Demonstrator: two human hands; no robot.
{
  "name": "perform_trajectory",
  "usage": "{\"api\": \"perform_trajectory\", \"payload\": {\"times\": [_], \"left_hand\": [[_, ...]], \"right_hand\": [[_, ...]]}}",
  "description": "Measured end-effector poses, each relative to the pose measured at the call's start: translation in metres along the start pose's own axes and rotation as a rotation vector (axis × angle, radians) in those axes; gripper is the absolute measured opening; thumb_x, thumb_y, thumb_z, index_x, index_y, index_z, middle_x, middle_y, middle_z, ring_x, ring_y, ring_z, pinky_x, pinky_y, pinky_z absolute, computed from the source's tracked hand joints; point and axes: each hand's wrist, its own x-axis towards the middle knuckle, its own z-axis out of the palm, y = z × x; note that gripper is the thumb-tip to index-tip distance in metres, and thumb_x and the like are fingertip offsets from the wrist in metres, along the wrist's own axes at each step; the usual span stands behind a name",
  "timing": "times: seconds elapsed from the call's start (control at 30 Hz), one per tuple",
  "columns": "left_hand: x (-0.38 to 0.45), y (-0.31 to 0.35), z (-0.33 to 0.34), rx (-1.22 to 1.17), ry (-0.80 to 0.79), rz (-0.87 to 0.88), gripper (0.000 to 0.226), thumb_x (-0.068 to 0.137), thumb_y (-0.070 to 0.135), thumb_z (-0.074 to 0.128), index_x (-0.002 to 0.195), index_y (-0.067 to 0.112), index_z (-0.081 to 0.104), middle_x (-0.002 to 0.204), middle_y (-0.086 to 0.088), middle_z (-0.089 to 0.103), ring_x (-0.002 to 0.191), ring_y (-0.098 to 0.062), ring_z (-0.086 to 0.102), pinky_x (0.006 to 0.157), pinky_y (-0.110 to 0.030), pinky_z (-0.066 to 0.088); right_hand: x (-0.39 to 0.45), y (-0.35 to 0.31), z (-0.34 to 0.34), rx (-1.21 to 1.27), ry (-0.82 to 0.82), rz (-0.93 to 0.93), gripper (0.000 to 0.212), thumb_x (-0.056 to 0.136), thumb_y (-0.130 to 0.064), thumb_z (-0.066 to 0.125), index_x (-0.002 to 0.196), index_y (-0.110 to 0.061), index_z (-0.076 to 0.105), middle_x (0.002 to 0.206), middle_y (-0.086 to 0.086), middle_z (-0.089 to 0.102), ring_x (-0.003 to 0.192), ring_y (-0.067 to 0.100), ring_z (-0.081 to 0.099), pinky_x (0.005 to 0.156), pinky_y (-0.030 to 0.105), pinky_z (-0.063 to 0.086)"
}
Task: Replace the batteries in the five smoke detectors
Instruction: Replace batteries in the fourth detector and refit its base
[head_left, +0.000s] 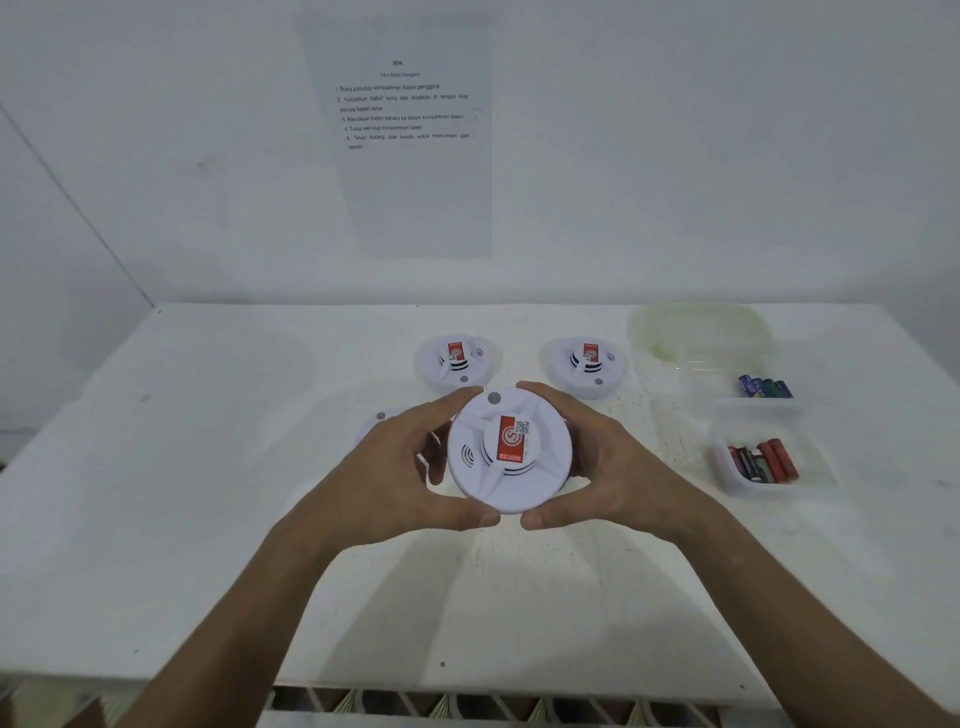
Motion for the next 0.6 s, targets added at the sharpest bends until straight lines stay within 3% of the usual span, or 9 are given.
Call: {"api": "perform_trajectory", "payload": {"times": [0.2, 0.37, 0.6], "left_hand": [[-0.0003, 0.0004, -0.0002, 0.002, -0.007, -0.016, 0.09, 0.06, 0.049, 0.086, 0.139, 0.047, 0.044, 0.099, 0.012, 0.064, 0.069, -0.014, 0.052, 0.062, -0.022, 0.052], [-0.0001, 0.0015, -0.0002, 0.013, -0.011, -0.009, 0.089, 0.06, 0.052, 0.085, 0.138, 0.05, 0.044, 0.099, 0.012, 0.064, 0.07, -0.015, 0.052, 0.063, -0.024, 0.053], [-0.0024, -0.0002, 0.0004, 0.016, 0.004, -0.004, 0.088, 0.059, 0.053, 0.085, 0.137, 0.052, 0.044, 0.101, 0.012, 0.064, 0.07, -0.014, 0.052, 0.061, -0.021, 0.052]], "right_hand": [[-0.0014, 0.0014, 0.0012, -0.01, 0.006, 0.011, 0.09, 0.073, -0.006, 0.088, 0.144, -0.035, 0.042, 0.137, -0.012, 0.059, 0.127, 0.015, 0.056, 0.097, 0.041, 0.057], [-0.003, 0.0019, 0.0009, 0.008, -0.002, 0.014, 0.093, 0.073, -0.005, 0.088, 0.148, -0.029, 0.039, 0.139, -0.008, 0.057, 0.128, 0.021, 0.056, 0.093, 0.043, 0.059], [-0.0037, 0.0005, 0.0025, 0.016, -0.01, 0.011, 0.092, 0.073, -0.007, 0.088, 0.146, -0.035, 0.039, 0.14, -0.009, 0.057, 0.128, 0.02, 0.056, 0.089, 0.039, 0.06]]}}
